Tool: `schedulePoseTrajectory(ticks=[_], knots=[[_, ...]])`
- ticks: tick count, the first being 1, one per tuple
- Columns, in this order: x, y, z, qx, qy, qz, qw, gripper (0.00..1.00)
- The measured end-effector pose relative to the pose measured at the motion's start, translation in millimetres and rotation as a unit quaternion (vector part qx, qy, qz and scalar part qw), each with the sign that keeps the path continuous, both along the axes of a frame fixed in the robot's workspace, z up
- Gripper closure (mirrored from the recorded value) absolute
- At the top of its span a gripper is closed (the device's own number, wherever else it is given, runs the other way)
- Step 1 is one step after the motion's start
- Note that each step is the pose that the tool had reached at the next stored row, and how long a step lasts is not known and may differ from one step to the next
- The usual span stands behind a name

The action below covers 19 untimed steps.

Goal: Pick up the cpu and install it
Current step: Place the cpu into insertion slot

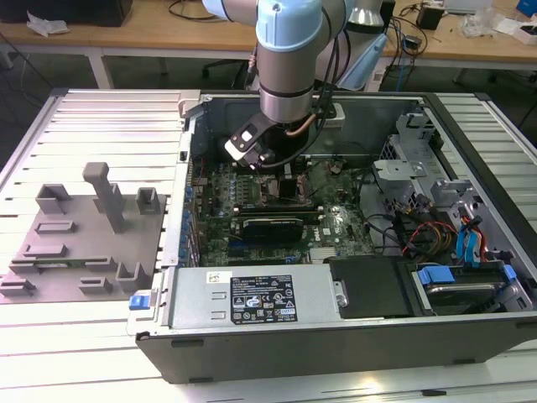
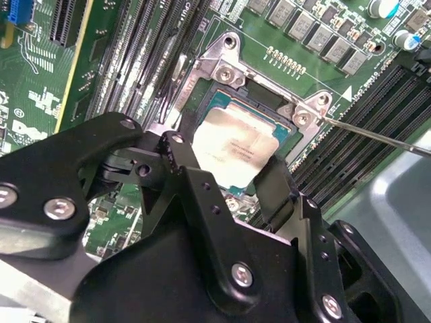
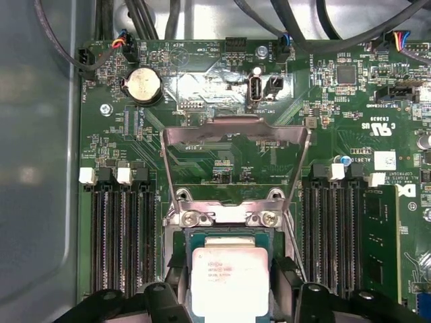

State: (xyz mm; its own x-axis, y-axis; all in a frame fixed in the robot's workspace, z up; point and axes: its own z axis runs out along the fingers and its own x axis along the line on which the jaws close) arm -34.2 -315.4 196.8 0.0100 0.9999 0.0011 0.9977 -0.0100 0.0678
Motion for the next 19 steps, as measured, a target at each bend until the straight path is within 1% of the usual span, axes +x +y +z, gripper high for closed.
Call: schedulePoseTrajectory(ticks=[4, 6, 8, 13, 14, 18, 19], knots=[[0.0, 0.0, 7.6, 0.0001, -0.0001, 0.000, 1.0000, 0.38], [0.0, 0.0, 12.9, 0.0000, 0.0000, 0.000, 1.0000, 0.38], [0.0, 0.0, 20.8, 0.0000, 0.0000, 0.000, 1.0000, 0.38], [0.0, 0.0, 21.2, 0.0001, -0.0001, 0.000, 1.0000, 0.38], [0.0, 0.0, 21.3, 0.0001, -0.0001, 0.000, 1.0000, 0.40], [0.0, 0.0, 21.4, 0.0001, 0.0000, 0.000, 1.0000, 0.65], [0.0, 0.0, 21.4, 0.0001, 0.0000, 0.000, 1.0000, 0.65]])
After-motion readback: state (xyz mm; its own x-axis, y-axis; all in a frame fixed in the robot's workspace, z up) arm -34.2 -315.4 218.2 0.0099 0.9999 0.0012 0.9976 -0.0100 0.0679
